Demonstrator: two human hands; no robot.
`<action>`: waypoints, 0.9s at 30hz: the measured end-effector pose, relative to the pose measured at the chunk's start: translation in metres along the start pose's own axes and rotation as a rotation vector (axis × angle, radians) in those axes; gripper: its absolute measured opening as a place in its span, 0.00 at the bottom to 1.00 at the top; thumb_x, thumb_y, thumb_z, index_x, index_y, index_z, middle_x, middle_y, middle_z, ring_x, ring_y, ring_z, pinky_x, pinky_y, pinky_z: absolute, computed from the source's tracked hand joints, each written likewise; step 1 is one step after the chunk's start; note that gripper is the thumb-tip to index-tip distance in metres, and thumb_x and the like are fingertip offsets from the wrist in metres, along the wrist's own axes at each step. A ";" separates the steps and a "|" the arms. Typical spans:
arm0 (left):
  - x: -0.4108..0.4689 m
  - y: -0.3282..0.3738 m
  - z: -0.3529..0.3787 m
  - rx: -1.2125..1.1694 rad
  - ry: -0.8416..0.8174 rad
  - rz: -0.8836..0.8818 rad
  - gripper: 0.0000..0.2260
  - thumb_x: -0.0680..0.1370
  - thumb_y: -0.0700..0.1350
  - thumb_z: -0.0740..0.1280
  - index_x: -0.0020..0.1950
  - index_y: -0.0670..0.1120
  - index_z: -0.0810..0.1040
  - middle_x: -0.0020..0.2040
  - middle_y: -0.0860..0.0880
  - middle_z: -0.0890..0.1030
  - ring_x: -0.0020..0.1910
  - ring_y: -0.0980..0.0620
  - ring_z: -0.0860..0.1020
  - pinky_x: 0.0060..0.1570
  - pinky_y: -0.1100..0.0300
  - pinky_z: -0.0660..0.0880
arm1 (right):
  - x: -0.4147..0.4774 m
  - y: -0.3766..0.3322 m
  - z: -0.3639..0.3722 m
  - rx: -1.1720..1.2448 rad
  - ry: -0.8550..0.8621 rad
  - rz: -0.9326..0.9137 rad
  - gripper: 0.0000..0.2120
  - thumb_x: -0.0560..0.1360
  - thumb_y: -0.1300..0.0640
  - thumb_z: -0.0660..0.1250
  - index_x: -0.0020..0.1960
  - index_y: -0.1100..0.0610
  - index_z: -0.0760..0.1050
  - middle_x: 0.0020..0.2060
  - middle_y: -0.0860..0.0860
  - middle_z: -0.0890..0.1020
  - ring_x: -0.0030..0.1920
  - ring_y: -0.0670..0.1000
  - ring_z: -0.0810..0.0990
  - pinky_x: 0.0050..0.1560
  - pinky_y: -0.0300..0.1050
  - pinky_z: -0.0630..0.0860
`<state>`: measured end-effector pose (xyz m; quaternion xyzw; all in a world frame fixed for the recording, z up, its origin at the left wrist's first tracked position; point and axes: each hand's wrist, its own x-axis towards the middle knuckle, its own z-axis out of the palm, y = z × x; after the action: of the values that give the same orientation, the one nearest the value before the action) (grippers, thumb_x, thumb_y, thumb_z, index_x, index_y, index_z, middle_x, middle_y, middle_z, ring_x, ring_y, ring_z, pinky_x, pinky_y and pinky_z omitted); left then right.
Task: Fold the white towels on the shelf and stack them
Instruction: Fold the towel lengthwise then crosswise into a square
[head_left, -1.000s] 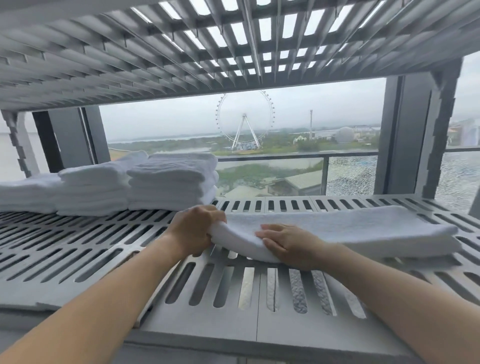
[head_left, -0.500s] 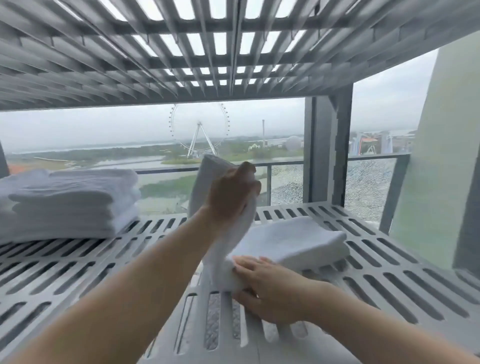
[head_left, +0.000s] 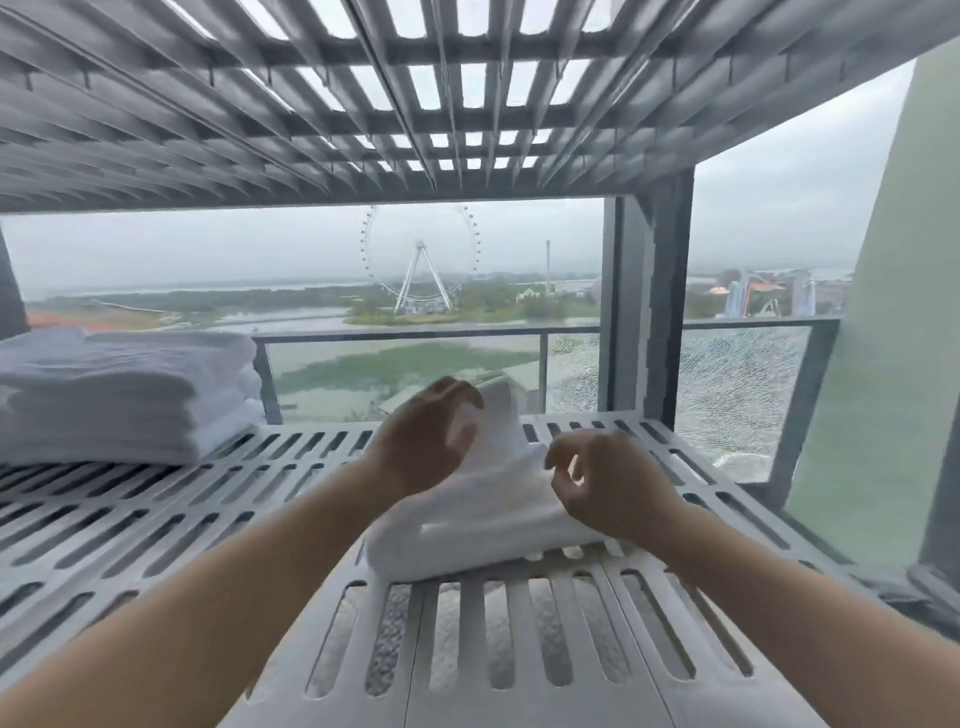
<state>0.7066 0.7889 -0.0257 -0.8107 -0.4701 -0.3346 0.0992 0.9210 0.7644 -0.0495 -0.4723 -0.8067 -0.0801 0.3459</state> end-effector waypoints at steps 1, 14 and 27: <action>-0.010 -0.004 -0.002 0.011 -0.020 -0.032 0.09 0.77 0.43 0.63 0.57 0.46 0.75 0.56 0.47 0.76 0.53 0.47 0.76 0.54 0.59 0.70 | 0.007 0.000 0.002 0.031 0.026 -0.002 0.08 0.70 0.58 0.65 0.48 0.51 0.78 0.42 0.45 0.80 0.37 0.43 0.76 0.34 0.29 0.67; -0.077 -0.010 0.001 -0.026 -0.042 -0.100 0.26 0.67 0.54 0.74 0.60 0.44 0.74 0.63 0.48 0.71 0.64 0.52 0.69 0.64 0.63 0.63 | 0.039 -0.019 0.047 -0.169 -0.235 -0.399 0.17 0.70 0.55 0.65 0.58 0.55 0.72 0.54 0.51 0.77 0.52 0.56 0.78 0.48 0.48 0.73; -0.043 0.020 0.022 0.196 0.049 -0.592 0.31 0.69 0.37 0.62 0.67 0.59 0.60 0.60 0.48 0.71 0.48 0.43 0.77 0.41 0.54 0.71 | 0.037 -0.020 0.020 -0.582 0.320 -0.278 0.19 0.55 0.62 0.75 0.45 0.55 0.79 0.43 0.52 0.81 0.40 0.55 0.79 0.39 0.51 0.75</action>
<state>0.7184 0.7587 -0.0668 -0.6169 -0.7131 -0.3215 0.0867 0.8835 0.7885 -0.0369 -0.4183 -0.7422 -0.4257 0.3048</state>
